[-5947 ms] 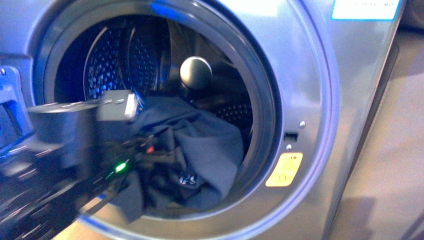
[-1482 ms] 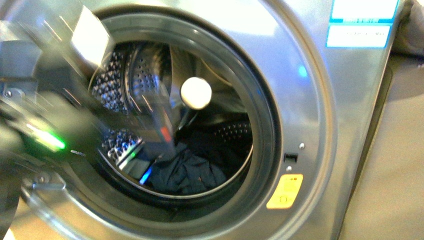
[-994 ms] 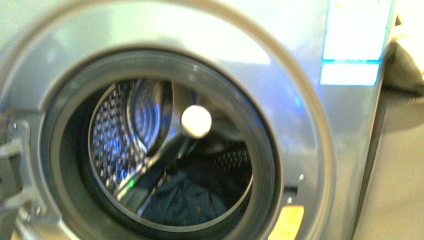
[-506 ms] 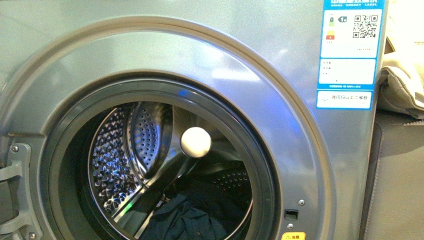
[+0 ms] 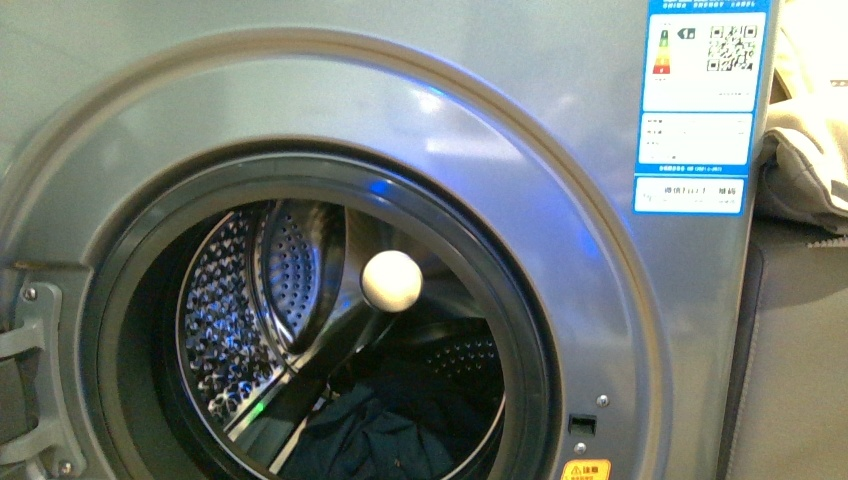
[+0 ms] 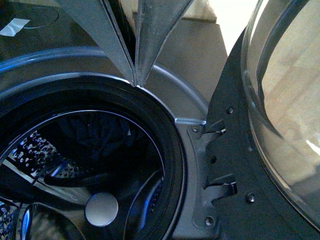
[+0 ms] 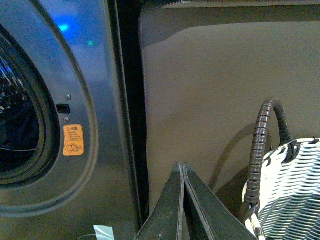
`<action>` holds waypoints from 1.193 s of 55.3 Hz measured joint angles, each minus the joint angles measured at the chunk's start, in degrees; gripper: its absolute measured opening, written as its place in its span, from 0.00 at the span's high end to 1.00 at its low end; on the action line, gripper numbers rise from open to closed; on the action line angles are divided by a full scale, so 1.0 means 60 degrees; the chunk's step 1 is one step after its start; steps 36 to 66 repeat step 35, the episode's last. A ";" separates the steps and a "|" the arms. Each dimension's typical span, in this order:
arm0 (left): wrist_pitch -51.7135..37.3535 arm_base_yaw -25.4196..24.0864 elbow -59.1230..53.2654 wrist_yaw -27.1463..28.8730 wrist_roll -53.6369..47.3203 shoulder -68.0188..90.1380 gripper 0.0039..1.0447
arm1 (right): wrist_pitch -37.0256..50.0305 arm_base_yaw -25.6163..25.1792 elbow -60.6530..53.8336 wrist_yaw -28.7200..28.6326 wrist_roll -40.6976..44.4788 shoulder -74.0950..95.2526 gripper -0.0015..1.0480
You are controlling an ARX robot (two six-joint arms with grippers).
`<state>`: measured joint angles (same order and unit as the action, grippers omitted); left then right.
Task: Put clothes into washing machine
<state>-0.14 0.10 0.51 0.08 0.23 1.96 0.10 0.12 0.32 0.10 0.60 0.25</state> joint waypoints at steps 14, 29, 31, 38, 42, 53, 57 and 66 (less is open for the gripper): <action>0.0025 0.0000 -0.0004 -0.0007 0.0000 -0.0284 0.97 | -0.0011 0.0000 -0.0004 -0.0022 0.0000 0.0000 0.98; 0.0025 0.0000 -0.0004 -0.0007 0.0000 -0.0284 0.83 | -0.0011 0.0000 -0.0004 -0.0022 0.0000 0.0000 0.81; 0.0025 0.0000 -0.0004 -0.0011 0.0000 -0.0284 0.76 | -0.0011 0.0000 -0.0004 -0.0022 0.0000 0.0000 0.73; 0.0025 0.0000 -0.0004 -0.0007 0.0000 -0.0284 0.65 | -0.0011 0.0000 -0.0004 -0.0025 0.0004 0.0000 0.62; 0.0025 0.0000 -0.0004 -0.0007 0.0000 -0.0284 0.65 | -0.0011 0.0000 -0.0004 -0.0025 0.0004 0.0000 0.62; 0.0025 0.0000 -0.0004 -0.0007 0.0000 -0.0284 0.65 | -0.0011 0.0000 -0.0004 -0.0025 0.0004 0.0000 0.62; 0.0025 0.0000 -0.0004 -0.0007 0.0000 -0.0284 0.65 | -0.0011 0.0000 -0.0004 -0.0025 0.0004 0.0000 0.62; 0.0025 0.0000 -0.0004 -0.0007 0.0000 -0.0284 0.65 | -0.0011 0.0000 -0.0004 -0.0025 0.0004 0.0000 0.62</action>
